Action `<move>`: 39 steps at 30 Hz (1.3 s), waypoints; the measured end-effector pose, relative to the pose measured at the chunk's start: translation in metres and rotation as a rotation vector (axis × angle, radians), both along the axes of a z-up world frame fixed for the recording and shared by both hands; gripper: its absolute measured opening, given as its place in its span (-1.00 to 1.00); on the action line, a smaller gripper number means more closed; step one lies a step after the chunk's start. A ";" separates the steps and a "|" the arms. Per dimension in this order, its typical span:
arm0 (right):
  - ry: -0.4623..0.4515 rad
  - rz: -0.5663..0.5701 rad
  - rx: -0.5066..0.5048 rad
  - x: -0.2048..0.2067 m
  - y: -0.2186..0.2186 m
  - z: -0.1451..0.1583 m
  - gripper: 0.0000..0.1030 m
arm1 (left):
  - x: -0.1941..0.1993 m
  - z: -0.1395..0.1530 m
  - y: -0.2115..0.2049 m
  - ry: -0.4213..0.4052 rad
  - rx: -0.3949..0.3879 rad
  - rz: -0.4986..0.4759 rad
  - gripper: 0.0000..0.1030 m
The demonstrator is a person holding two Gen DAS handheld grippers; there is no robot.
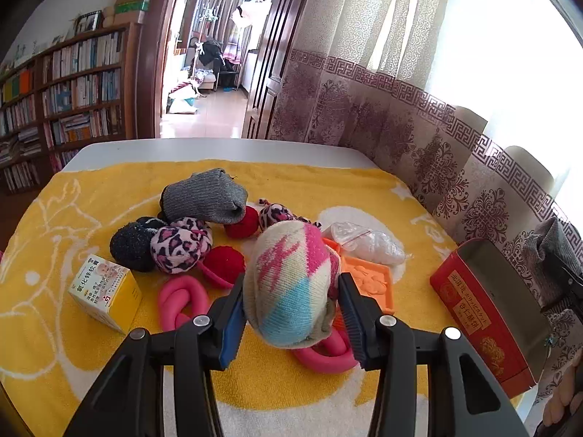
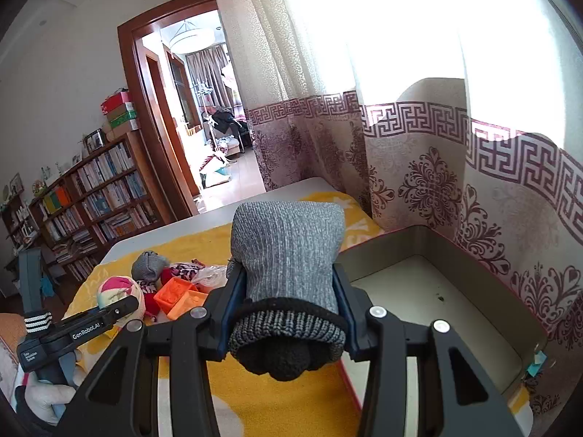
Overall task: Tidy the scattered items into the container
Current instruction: 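Grasp the cream-pink yarn ball with the left tool while the right carries the grey sock to the red box, then release the yarn ball into the red box with the left tool while the right drops the sock in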
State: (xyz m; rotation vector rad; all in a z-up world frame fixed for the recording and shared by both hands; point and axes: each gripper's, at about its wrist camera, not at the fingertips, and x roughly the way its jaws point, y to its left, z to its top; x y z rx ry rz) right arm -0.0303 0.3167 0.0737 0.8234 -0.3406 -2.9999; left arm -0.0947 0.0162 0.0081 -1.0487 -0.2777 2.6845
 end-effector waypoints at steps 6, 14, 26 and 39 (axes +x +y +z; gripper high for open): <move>-0.048 -0.131 -0.010 0.010 0.048 -0.008 -0.04 | 0.012 0.009 0.038 0.004 0.003 -0.089 -0.04; -0.109 -0.194 0.020 0.014 0.076 -0.017 -0.03 | 0.020 0.034 0.099 0.045 -0.004 -0.232 -0.05; -0.147 -0.279 -0.012 0.032 0.117 -0.037 0.01 | 0.023 0.058 0.211 0.062 0.014 -0.468 -0.05; -0.057 -0.353 -0.065 0.053 0.137 -0.022 0.21 | 0.020 0.056 0.237 0.030 0.086 -0.527 0.71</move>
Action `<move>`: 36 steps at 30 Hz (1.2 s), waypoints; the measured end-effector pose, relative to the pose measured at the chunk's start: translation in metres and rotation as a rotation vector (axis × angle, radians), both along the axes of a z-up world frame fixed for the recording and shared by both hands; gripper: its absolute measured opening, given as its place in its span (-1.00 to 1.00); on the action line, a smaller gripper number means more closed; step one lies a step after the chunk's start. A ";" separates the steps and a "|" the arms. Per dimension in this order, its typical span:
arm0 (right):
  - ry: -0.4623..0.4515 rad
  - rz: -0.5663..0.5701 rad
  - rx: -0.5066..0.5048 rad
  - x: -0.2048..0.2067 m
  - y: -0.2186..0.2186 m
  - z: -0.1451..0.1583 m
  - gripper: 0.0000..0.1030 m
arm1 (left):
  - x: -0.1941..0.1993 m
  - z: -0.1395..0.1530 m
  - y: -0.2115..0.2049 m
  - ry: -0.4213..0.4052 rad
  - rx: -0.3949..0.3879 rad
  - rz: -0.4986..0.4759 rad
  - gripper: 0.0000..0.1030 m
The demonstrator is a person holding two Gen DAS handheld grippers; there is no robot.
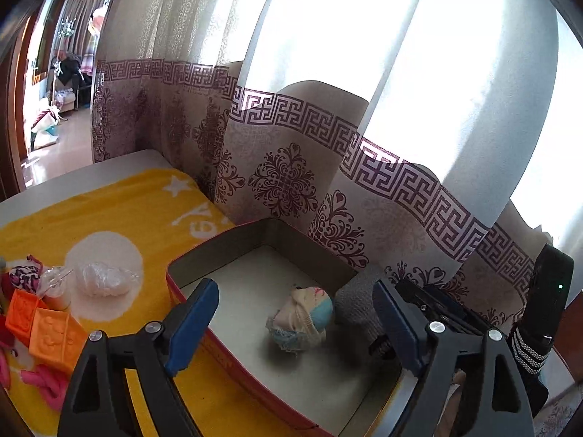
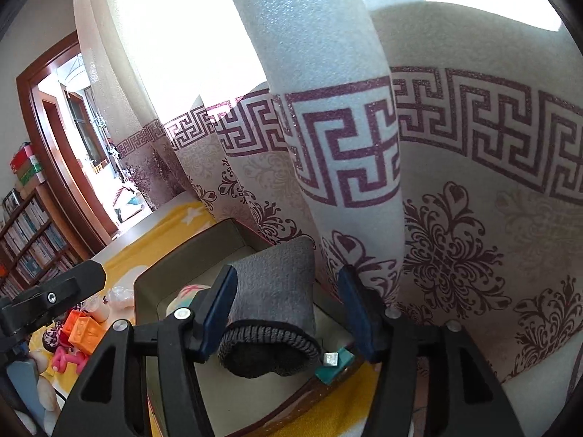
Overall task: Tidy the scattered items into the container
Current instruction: 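Release the yarn ball into the red box with the left tool while the right drops the sock in, then move both tools back over the toys on the towel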
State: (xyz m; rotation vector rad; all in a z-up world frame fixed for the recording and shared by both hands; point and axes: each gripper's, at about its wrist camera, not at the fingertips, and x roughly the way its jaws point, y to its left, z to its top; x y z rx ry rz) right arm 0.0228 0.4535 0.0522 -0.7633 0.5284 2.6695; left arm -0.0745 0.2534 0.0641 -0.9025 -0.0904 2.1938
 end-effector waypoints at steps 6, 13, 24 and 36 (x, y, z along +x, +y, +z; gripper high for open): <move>0.024 -0.012 -0.009 0.004 -0.002 0.003 0.21 | 0.005 -0.003 -0.026 0.030 -0.046 0.088 1.00; 0.026 -0.012 -0.007 0.003 -0.009 0.001 0.26 | 0.005 -0.016 -0.073 0.032 -0.065 0.198 0.99; 0.052 0.083 0.040 0.000 -0.047 0.003 0.26 | 0.006 -0.045 -0.168 -0.027 -0.081 0.383 0.99; -0.013 0.375 0.047 -0.030 -0.130 -0.013 0.36 | 0.000 -0.063 -0.289 -0.092 -0.059 0.690 0.99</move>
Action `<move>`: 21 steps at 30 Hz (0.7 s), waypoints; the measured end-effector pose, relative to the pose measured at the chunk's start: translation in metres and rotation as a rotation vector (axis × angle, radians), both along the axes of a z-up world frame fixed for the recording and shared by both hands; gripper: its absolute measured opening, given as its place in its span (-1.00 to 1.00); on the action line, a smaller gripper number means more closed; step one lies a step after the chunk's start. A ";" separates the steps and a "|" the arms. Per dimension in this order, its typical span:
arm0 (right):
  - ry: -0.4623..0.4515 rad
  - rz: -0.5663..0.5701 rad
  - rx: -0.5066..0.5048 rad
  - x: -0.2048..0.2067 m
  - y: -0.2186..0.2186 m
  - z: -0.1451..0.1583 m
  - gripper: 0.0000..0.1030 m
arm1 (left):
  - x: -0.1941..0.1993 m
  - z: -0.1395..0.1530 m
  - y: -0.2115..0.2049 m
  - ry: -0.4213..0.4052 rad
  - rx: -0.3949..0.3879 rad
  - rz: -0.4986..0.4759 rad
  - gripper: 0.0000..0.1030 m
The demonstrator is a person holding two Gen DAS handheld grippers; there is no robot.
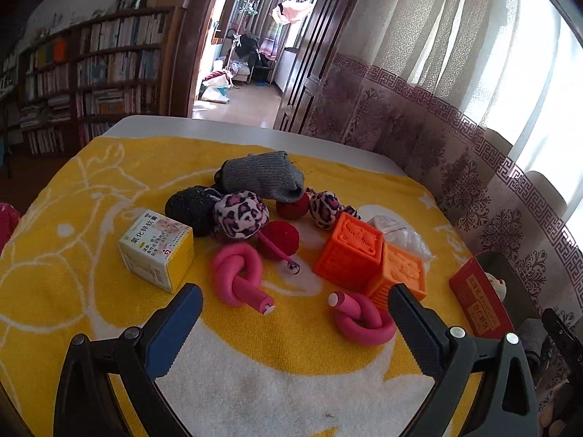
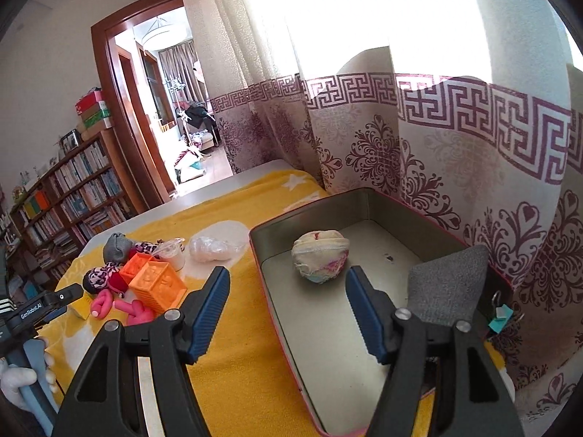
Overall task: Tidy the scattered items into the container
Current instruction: 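Move both tools back over the toys on the towel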
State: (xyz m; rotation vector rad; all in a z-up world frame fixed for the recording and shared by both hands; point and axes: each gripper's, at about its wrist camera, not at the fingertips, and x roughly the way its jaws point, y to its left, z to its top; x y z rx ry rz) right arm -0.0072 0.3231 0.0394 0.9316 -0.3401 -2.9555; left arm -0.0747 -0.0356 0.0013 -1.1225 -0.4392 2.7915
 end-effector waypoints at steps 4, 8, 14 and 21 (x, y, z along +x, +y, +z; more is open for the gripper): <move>-0.047 0.099 -0.006 -0.014 -0.031 -0.009 0.36 | 0.000 -0.006 -0.020 -0.006 -0.012 0.038 0.99; -0.074 0.168 -0.014 -0.027 -0.057 -0.014 0.36 | -0.001 -0.015 -0.034 -0.027 -0.012 0.053 0.99; -0.109 0.207 -0.022 -0.049 -0.084 -0.016 0.39 | -0.002 -0.027 -0.051 -0.054 -0.007 0.077 0.99; -0.112 0.225 -0.040 -0.061 -0.099 -0.021 0.44 | -0.008 -0.031 -0.062 -0.080 -0.095 0.094 0.99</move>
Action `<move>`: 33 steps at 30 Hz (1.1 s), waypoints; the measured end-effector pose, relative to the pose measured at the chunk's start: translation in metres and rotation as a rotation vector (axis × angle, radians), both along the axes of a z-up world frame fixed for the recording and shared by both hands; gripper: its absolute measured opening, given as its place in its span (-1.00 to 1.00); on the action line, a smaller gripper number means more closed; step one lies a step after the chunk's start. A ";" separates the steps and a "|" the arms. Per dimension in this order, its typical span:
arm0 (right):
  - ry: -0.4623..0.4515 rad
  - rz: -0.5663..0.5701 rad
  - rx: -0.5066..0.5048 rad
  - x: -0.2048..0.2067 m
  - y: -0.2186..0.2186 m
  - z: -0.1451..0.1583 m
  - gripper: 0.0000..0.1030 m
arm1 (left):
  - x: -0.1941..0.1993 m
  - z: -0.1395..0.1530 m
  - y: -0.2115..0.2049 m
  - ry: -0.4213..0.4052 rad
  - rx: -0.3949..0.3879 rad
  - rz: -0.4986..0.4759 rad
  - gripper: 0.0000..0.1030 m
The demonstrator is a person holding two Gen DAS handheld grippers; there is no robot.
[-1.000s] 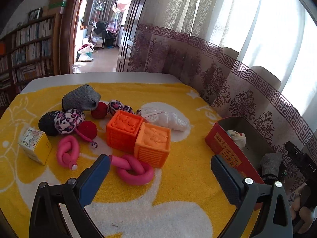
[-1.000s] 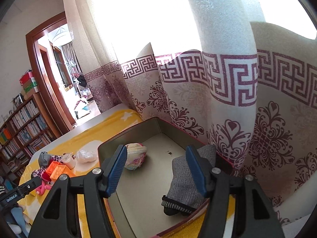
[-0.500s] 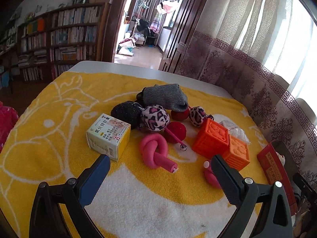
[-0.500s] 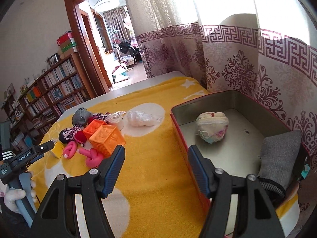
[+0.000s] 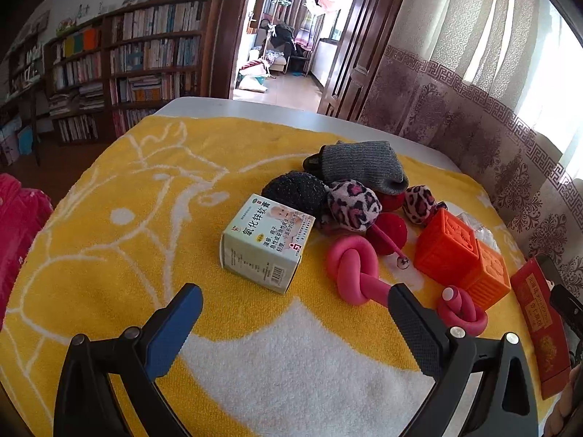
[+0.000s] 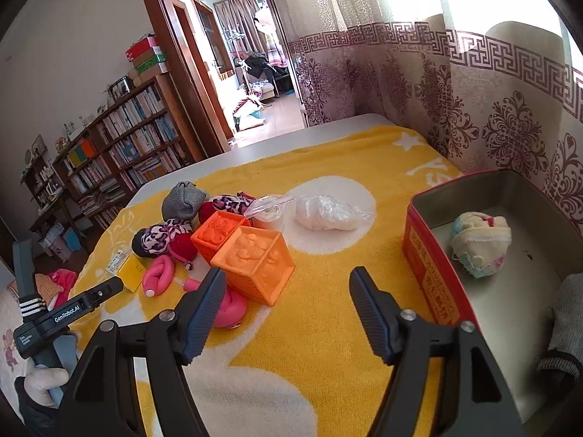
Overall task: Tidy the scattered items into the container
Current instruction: 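Move both tools back over the toys on the towel, then grasp the white ointment box with the left tool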
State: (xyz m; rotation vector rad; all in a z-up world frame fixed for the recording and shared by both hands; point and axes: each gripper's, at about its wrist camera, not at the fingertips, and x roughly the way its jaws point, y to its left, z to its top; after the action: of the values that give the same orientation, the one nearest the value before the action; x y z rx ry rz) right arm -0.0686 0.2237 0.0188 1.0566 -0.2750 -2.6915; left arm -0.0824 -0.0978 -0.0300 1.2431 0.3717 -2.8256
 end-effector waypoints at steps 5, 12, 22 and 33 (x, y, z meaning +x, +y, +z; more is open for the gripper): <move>-0.025 0.012 -0.006 -0.003 -0.004 -0.012 0.45 | -0.013 0.002 -0.001 -0.006 -0.139 -0.074 0.99; -0.030 -0.002 -0.016 -0.004 0.000 -0.017 0.45 | -0.043 -0.011 -0.007 -0.035 -0.148 -0.157 0.99; -0.050 0.005 -0.009 -0.006 -0.008 -0.024 0.45 | -0.069 -0.035 -0.032 -0.111 0.014 -0.102 0.99; -0.055 -0.010 -0.011 -0.002 -0.004 -0.025 0.45 | -0.072 -0.041 -0.010 -0.174 -0.161 -0.114 1.00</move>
State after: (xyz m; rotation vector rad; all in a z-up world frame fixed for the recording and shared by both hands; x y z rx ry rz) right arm -0.0705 0.2194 -0.0058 1.1297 -0.3051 -2.6695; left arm -0.1547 -0.1080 -0.0708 1.5039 0.0678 -2.7418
